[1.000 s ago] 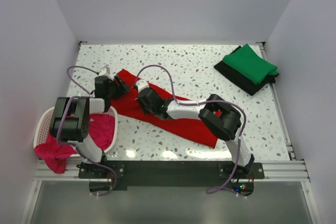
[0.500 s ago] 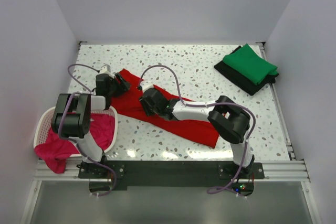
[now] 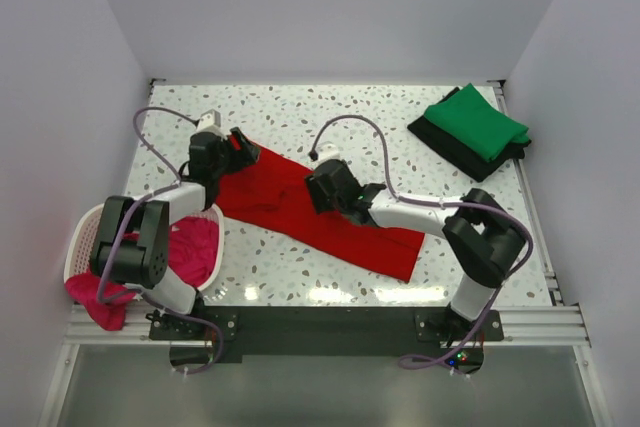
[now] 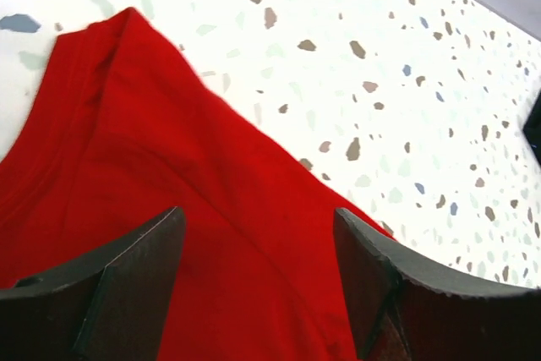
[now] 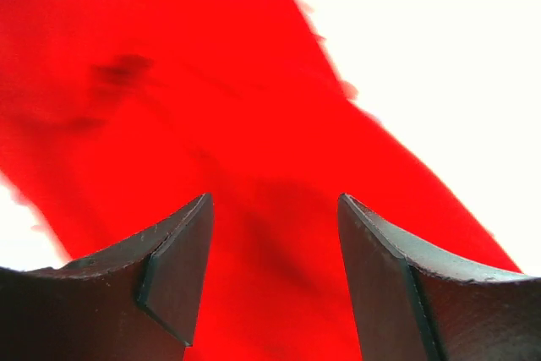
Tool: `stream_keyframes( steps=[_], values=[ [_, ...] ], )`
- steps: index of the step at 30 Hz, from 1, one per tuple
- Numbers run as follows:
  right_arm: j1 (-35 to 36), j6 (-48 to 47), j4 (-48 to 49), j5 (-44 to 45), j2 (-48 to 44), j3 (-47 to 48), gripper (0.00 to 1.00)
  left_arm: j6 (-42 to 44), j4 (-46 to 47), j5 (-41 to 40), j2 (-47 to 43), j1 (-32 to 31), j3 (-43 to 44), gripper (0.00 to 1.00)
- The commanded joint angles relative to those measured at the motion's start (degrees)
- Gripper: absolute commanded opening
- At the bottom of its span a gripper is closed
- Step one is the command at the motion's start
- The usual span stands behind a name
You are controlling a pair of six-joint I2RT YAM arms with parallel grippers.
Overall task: Fold and stack the t-shirts
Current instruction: Fold the tshirt
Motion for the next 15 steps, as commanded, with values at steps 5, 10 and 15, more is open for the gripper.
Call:
stream_keyframes(
  steps=[5,10,15],
  values=[
    [-7.9,3.9,3.5,-1.6,-4.7,-8.5,0.64,1.8,0.9,0.6,0.2,-2.8,1.2,0.76],
    [-10.4,8.3,2.3,-2.5,-4.4,-12.3,0.64,1.7,1.6,1.7,4.5,-4.2,1.3,0.76],
    [-10.5,12.2,-2.7,-1.4,-3.9,-13.4,0.64,1.7,2.3,5.4,11.0,-4.3,4.2,0.76]
  ],
)
